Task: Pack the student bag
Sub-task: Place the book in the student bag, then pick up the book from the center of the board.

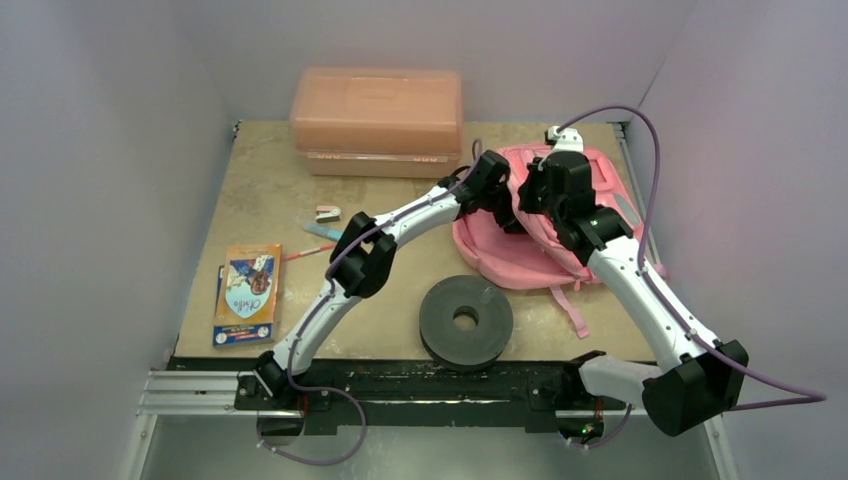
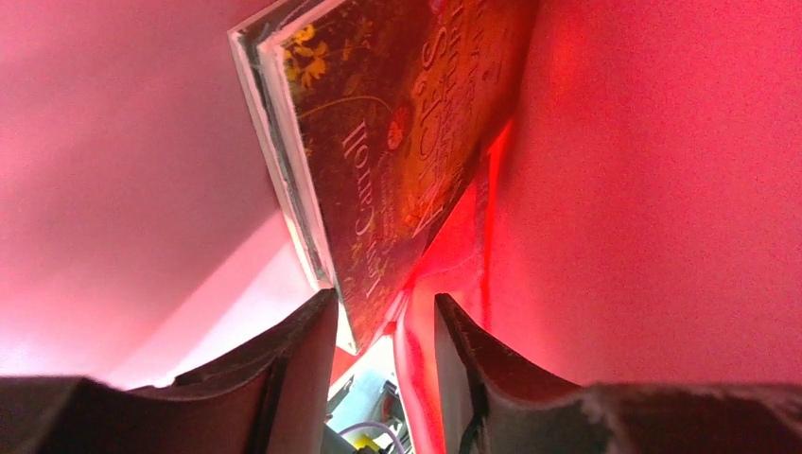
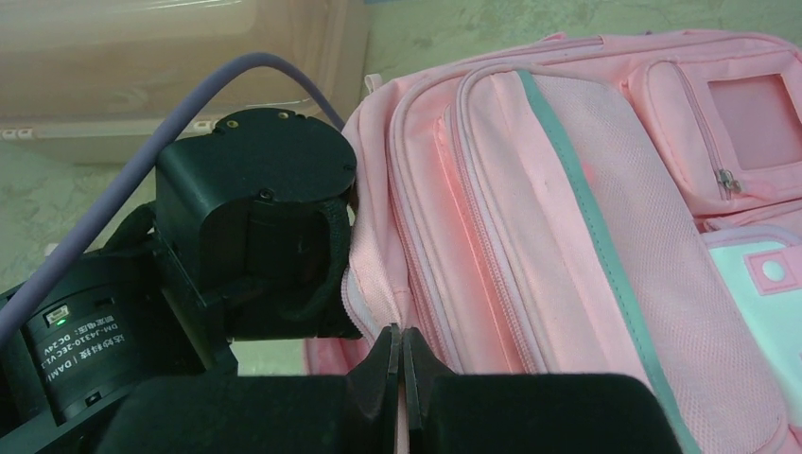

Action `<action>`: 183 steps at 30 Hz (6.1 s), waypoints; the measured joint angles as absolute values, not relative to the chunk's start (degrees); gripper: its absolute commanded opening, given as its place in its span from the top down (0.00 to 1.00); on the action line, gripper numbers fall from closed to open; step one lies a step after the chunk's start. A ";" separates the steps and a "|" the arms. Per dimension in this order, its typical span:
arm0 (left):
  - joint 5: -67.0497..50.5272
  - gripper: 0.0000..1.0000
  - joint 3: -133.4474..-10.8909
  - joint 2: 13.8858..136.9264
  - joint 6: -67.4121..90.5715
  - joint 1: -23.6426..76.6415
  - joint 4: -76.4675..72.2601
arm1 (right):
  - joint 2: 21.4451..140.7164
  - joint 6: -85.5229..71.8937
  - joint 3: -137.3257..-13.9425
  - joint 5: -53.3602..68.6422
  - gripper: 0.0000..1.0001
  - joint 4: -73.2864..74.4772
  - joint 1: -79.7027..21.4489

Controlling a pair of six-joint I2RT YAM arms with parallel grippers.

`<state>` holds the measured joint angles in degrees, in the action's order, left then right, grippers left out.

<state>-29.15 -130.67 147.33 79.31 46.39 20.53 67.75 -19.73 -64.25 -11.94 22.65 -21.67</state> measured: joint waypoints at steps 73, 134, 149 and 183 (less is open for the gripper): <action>-30.65 0.17 -63.94 80.47 49.30 33.80 24.62 | 77.41 -21.74 -59.75 -13.87 1.00 19.70 -22.33; -1.58 0.02 -49.89 65.95 29.34 -23.68 48.01 | 124.66 -54.83 -79.48 26.55 0.17 -21.04 -55.79; -4.64 0.04 -59.00 81.54 33.23 -36.75 43.70 | 144.07 -60.07 -106.50 26.37 0.24 -20.51 -59.27; -13.06 0.08 -53.98 65.17 31.48 -23.92 37.74 | 144.07 -57.78 -113.23 24.62 1.00 -9.98 -57.93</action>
